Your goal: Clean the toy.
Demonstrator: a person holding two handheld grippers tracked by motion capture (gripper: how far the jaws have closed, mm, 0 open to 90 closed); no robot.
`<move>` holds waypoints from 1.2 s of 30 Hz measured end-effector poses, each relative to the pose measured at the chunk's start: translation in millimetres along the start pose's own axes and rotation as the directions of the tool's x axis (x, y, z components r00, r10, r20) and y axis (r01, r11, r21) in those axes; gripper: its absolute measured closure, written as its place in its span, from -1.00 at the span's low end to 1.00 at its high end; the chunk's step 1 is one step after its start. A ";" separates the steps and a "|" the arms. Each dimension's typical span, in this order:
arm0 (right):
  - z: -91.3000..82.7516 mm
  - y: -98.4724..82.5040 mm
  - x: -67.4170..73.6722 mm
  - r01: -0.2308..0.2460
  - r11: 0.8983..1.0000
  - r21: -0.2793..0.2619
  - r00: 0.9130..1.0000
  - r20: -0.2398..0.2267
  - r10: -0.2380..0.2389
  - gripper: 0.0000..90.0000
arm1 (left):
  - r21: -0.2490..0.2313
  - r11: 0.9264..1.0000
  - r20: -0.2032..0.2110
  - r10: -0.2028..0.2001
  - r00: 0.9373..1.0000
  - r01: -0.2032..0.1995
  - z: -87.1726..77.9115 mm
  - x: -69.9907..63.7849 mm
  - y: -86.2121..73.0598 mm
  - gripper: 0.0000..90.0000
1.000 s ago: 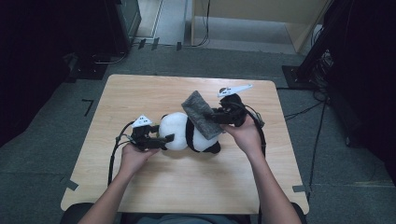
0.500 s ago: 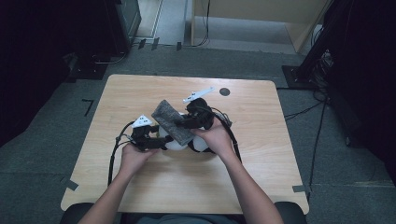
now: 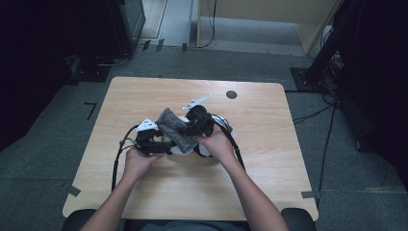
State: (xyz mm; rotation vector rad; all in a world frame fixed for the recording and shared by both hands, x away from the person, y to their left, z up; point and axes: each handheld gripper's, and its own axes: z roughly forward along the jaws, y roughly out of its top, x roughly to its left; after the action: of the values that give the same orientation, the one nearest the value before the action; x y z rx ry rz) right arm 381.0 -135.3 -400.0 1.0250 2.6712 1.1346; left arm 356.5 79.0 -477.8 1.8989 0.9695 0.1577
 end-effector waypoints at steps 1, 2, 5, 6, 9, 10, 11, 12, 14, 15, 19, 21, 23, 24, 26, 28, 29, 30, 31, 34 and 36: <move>-1.7 -1.4 -0.8 0.002 1.000 -0.001 1.000 0.005 -0.002 0.60 | 0.000 1.000 0.002 0.000 1.000 0.000 0.1 0.2 -0.1 -0.54; -3.7 -2.6 -1.5 0.000 1.000 0.003 1.000 0.007 0.000 0.60 | 0.000 1.000 0.003 -0.001 1.000 0.001 0.1 0.4 0.0 -0.54; -10.5 -6.5 -4.1 0.000 1.000 0.004 1.000 0.026 0.000 0.59 | 0.003 1.000 0.005 -0.004 1.000 0.004 0.3 0.9 0.3 -0.54; -13.0 -8.1 -5.1 -0.001 1.000 0.005 1.000 0.030 0.001 0.59 | 0.004 1.000 0.005 -0.004 1.000 0.004 0.4 0.9 0.5 -0.54; -20.8 -13.7 -9.2 -0.007 1.000 -0.002 0.999 0.042 0.008 0.59 | 0.005 1.000 0.006 -0.003 1.000 0.003 0.4 0.8 0.8 -0.54; -23.7 -15.7 -10.4 -0.011 1.000 -0.005 0.999 0.045 0.011 0.59 | 0.005 1.000 0.007 -0.003 1.000 0.003 0.4 0.8 0.8 -0.54; -26.7 -17.7 -11.7 -0.014 1.000 -0.009 0.999 0.046 0.014 0.59 | 0.004 1.000 0.009 -0.004 1.000 0.004 0.4 0.8 0.8 -0.53; -29.6 -19.5 -12.9 -0.018 1.000 -0.014 0.999 0.049 0.019 0.59 | 0.003 1.000 0.009 -0.004 1.000 0.004 0.4 0.7 0.8 -0.52; -35.6 -23.2 -15.2 -0.021 0.999 -0.024 0.998 0.053 0.022 0.59 | 0.001 1.000 0.009 -0.005 1.000 0.005 0.5 0.5 0.8 -0.52; -38.3 -25.2 -16.3 -0.026 0.999 -0.031 0.998 0.055 0.028 0.59 | 0.001 1.000 0.009 -0.005 1.000 0.005 0.5 0.6 0.8 -0.52; -49.7 -33.3 -20.9 -0.037 0.998 -0.051 0.997 0.065 0.041 0.59 | 0.000 1.000 0.010 -0.006 1.000 0.006 0.5 0.6 0.8 -0.52; -56.0 -37.0 -23.3 -0.038 0.998 -0.059 0.996 0.075 0.042 0.59 | -0.001 1.000 0.010 -0.008 1.000 0.008 0.6 0.5 0.8 -0.52; -62.5 -41.0 -25.5 -0.037 0.997 -0.065 0.995 0.088 0.043 0.59 | 0.000 1.000 0.010 -0.007 1.000 0.007 0.4 0.3 0.8 -0.52; -65.9 -43.4 -26.6 -0.038 0.997 -0.068 0.995 0.094 0.044 0.59 | 0.000 1.000 0.009 -0.007 1.000 0.007 0.4 0.2 0.8 -0.52; -72.5 -48.4 -29.2 -0.045 0.996 -0.072 0.993 0.104 0.053 0.59 | 0.000 1.000 0.009 -0.005 1.000 0.005 0.4 0.4 0.9 -0.52; -78.7 -53.8 -32.4 -0.045 0.996 -0.075 0.992 0.117 0.054 0.59 | 0.000 1.000 0.009 -0.004 1.000 0.004 0.4 0.4 1.0 -0.52; -82.4 -57.5 -34.3 -0.051 0.996 -0.077 0.990 0.125 0.060 0.59 | 0.000 1.000 0.008 -0.003 1.000 0.003 0.3 0.3 1.0 -0.52; -84.4 -59.7 -35.8 -0.052 0.996 -0.079 0.990 0.128 0.062 0.59 | -0.002 1.000 0.006 -0.001 1.000 0.001 0.2 -0.1 1.1 -0.52; -87.1 -62.4 -37.4 -0.063 0.995 -0.079 0.989 0.130 0.073 0.59 | -0.004 1.000 0.003 -0.001 1.000 0.001 0.2 -0.6 1.1 -0.52; -93.0 -67.9 -43.6 -0.075 0.994 -0.084 0.985 0.148 0.087 0.60 | -0.006 1.000 0.002 -0.003 1.000 0.003 0.1 -1.1 1.7 -0.50; -95.9 -70.3 -46.2 -0.077 0.994 -0.081 0.982 0.163 0.090 0.61 | -0.005 1.000 0.002 -0.002 1.000 0.002 0.0 -1.1 1.9 -0.49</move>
State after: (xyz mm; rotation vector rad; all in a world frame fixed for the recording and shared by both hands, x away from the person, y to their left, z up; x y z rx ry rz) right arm 349.1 -258.0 -385.6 1.1731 2.4599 1.0996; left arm 356.7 77.9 -476.0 1.8937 0.9686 0.1568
